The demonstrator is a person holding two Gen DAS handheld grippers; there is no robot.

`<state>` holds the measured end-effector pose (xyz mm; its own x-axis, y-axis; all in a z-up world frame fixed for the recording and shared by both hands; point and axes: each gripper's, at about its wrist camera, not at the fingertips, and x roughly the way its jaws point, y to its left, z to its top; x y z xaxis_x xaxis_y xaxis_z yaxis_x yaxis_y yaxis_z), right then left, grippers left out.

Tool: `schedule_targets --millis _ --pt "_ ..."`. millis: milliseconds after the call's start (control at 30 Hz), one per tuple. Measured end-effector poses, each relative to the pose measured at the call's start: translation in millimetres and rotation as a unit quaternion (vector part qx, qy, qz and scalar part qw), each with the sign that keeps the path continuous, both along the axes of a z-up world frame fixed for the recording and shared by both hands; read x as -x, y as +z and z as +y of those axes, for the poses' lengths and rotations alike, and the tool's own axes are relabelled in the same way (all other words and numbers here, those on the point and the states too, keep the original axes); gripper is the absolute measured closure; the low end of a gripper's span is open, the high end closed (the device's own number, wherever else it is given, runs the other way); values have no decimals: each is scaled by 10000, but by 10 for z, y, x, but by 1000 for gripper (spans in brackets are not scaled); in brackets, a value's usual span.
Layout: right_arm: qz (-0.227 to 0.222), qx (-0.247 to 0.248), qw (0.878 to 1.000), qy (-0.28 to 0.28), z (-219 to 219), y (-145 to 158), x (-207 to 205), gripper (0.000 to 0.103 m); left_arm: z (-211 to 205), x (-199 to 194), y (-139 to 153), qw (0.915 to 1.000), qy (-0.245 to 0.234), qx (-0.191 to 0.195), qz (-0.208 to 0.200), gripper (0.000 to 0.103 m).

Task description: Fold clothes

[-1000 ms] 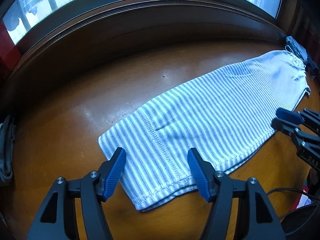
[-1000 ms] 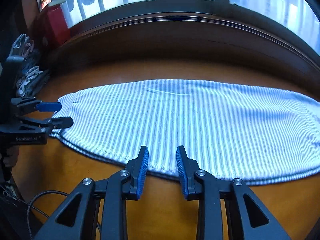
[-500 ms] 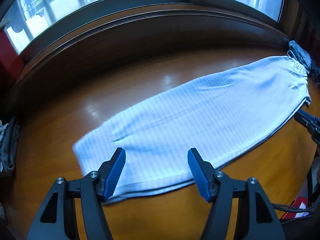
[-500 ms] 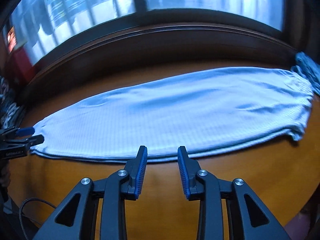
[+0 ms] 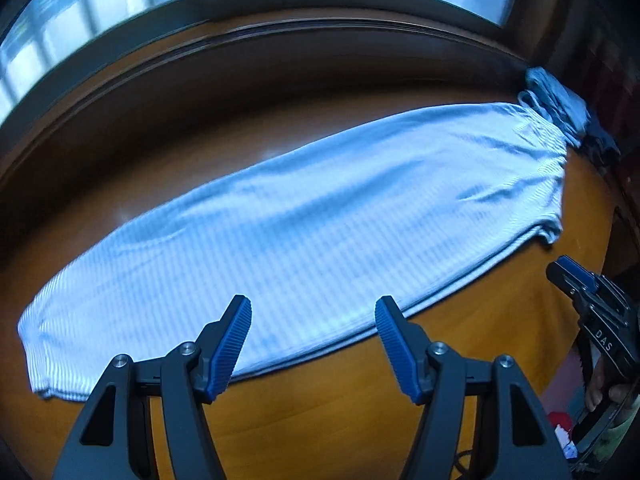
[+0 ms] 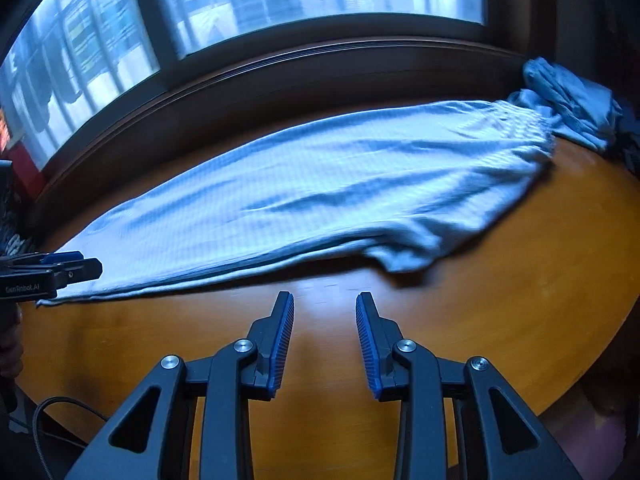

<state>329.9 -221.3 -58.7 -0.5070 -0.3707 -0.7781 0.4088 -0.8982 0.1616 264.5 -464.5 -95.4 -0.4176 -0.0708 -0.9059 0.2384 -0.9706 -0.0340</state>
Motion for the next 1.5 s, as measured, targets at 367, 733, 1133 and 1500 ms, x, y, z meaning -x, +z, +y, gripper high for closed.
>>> schedule_targets --millis 367,733,1133,1500 --pt "-129 262 9944 -1018 252 -75 250 70 449 824 -96 9934 -1140 67 75 41" --pt "-123 45 9907 -1356 51 -51 282 70 669 1201 -128 9776 -2076 -336 1 41" --pt "-114 -424 9886 -1440 -125 -107 381 70 661 1261 -126 9745 -2149 -597 229 41" --pt "132 -748 9838 -1626 -157 -102 373 77 733 1549 -191 9742 -2182 -483 312 41"
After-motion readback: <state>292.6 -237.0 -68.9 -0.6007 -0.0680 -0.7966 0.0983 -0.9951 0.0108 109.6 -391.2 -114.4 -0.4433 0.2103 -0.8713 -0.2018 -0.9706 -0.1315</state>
